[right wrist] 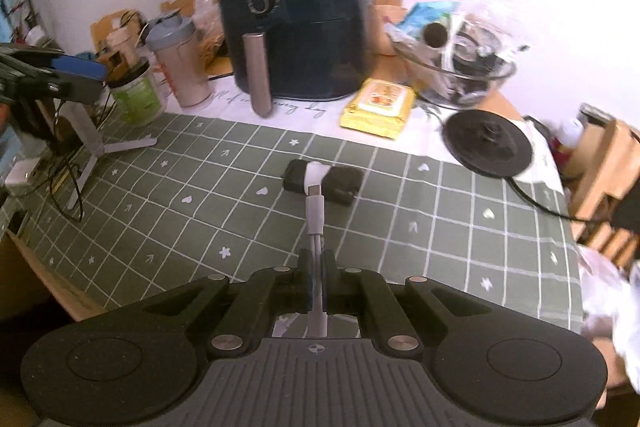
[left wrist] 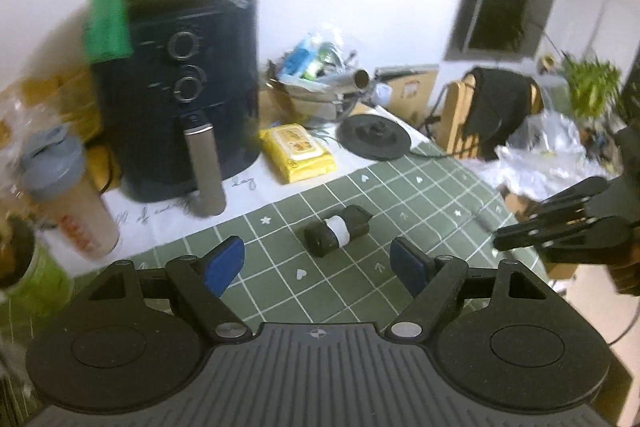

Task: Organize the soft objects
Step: 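Reach the left gripper to the black taped roll while the right holds the cable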

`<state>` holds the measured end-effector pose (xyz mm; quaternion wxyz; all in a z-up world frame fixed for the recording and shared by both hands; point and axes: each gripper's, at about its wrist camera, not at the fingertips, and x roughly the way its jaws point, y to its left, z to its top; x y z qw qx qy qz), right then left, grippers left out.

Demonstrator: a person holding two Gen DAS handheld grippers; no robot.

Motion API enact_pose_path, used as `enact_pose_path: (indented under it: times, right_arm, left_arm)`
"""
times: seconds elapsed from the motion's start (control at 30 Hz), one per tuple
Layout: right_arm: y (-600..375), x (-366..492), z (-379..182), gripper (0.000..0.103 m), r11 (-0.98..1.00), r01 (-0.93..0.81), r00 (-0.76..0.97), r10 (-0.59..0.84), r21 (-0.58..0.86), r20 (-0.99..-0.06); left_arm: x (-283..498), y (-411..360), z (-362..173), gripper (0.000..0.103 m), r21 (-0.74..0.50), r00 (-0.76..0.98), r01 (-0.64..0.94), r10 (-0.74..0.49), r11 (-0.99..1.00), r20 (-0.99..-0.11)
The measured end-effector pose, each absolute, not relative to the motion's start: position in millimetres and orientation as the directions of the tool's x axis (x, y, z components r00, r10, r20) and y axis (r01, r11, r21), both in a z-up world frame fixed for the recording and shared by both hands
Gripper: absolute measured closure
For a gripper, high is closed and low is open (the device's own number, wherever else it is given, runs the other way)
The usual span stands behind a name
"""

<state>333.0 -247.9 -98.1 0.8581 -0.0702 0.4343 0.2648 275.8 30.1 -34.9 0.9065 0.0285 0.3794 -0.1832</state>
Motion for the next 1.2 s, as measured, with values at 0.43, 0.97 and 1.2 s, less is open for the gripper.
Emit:
enact_pose_path:
  times: [0.43, 0.97, 1.2]
  right_arm:
    - [-284.9, 283.7, -83.3, 0.097, 0.932, -0.322, 0.562, 0.331, 0.167, -0.758]
    - [-297.5, 240.0, -89.6, 0.097, 0.966, -0.19, 0.568, 0.254, 0.176, -0.783]
    - [-301.8, 222.6, -88.8, 0.097, 0.972, -0.145, 0.566, 0.233, 0.183, -0.791]
  left_arm:
    - [326.5, -4.8, -97.9, 0.023, 0.024, 0.568, 0.517, -0.322, 0.856, -0.757]
    - [385.4, -55.5, -174.7, 0.023, 0.192, 0.544, 0.649, -0.272, 0.737, -0.794]
    - [404.1, -68.6, -204.4, 0.036, 0.198, 0.487, 0.684, -0.237, 0.702, -0.841]
